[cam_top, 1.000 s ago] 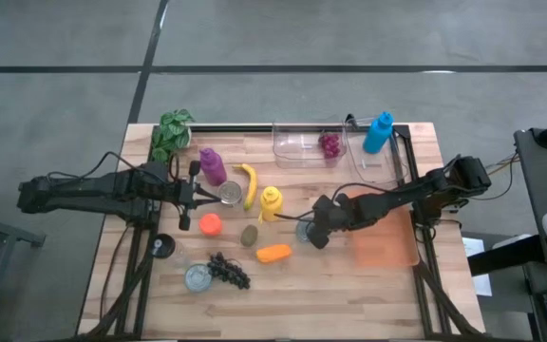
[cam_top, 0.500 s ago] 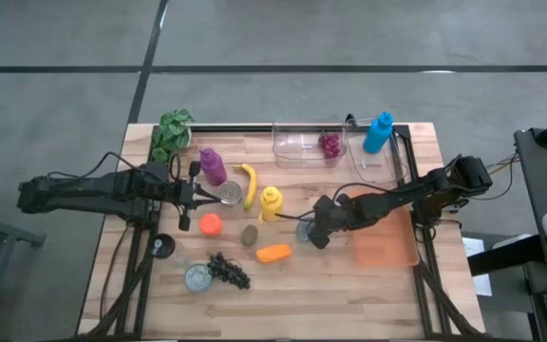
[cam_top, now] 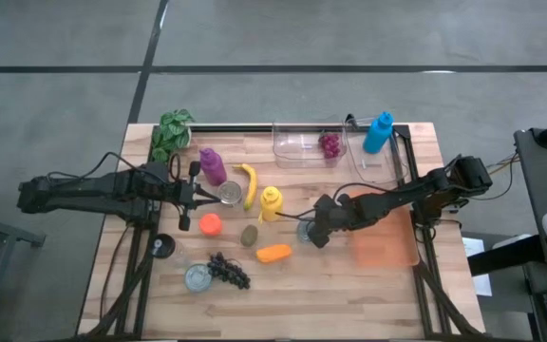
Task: Pick & Place Food Item
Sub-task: Put the yellow and blue tuna can into the orange bin
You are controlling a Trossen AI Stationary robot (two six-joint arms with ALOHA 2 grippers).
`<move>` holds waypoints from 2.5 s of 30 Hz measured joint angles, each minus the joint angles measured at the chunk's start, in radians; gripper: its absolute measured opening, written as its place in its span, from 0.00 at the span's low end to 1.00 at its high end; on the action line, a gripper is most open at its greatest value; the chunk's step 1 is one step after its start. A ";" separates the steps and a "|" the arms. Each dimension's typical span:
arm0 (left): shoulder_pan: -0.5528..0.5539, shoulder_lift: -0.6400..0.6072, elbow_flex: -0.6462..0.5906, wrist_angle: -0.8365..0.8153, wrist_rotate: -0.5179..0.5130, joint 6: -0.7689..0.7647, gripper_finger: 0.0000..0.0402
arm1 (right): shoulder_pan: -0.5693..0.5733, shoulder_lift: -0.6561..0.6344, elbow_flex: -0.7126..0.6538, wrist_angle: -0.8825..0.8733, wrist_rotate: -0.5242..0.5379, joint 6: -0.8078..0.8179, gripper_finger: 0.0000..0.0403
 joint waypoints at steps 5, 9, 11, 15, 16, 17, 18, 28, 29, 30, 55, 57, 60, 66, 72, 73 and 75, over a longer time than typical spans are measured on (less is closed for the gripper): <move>0.000 0.000 0.000 0.000 0.000 0.000 0.03 | 0.000 0.000 0.000 -0.025 0.003 0.030 0.02; 0.000 0.000 0.000 0.001 0.000 -0.003 0.03 | 0.000 0.000 0.001 -0.036 0.005 0.033 0.02; 0.000 0.000 0.000 0.001 0.000 -0.003 0.03 | 0.000 0.000 0.001 -0.038 0.009 0.035 0.02; 0.000 0.000 0.000 0.001 0.000 -0.003 0.03 | 0.000 0.000 0.001 -0.043 0.012 0.058 0.02; 0.000 0.000 0.000 0.001 0.000 -0.003 0.03 | 0.000 0.000 0.001 -0.044 0.012 0.058 0.02; 0.000 0.000 0.000 0.001 0.000 -0.003 0.03 | 0.000 0.000 0.001 -0.043 0.012 0.058 0.02; 0.000 0.000 0.000 0.001 0.000 -0.003 0.03 | 0.000 0.000 0.001 -0.043 0.012 0.059 0.02; 0.000 0.000 0.000 0.001 0.000 -0.003 0.03 | 0.000 0.000 0.000 -0.045 0.027 0.059 0.02; 0.000 0.000 0.000 0.001 0.000 -0.003 0.03 | 0.000 0.000 0.000 -0.045 0.027 0.059 0.02; 0.000 0.000 0.000 0.001 0.000 -0.003 0.03 | 0.000 0.000 0.000 -0.045 0.029 0.062 0.02; 0.000 0.000 0.000 0.000 0.001 -0.002 0.03 | 0.000 0.003 -0.022 -0.057 0.046 0.111 0.02; 0.000 0.000 0.000 0.000 0.001 0.000 0.03 | 0.000 0.002 -0.025 -0.051 0.046 0.112 0.02; 0.000 0.000 0.000 0.000 0.001 0.000 0.03 | 0.000 0.002 -0.033 -0.054 0.046 0.112 0.02; 0.000 0.000 0.000 0.000 0.001 0.000 0.03 | 0.000 0.002 -0.045 -0.051 0.048 0.130 0.02; 0.000 0.000 0.000 0.000 0.001 0.000 0.03 | 0.000 0.002 -0.055 -0.052 0.047 0.154 0.02; 0.000 0.000 0.000 0.000 0.001 0.000 0.03 | 0.000 0.002 -0.055 -0.053 0.047 0.158 0.02; 0.000 0.000 0.000 0.000 0.001 -0.001 0.03 | 0.000 0.002 -0.055 -0.053 0.047 0.164 0.02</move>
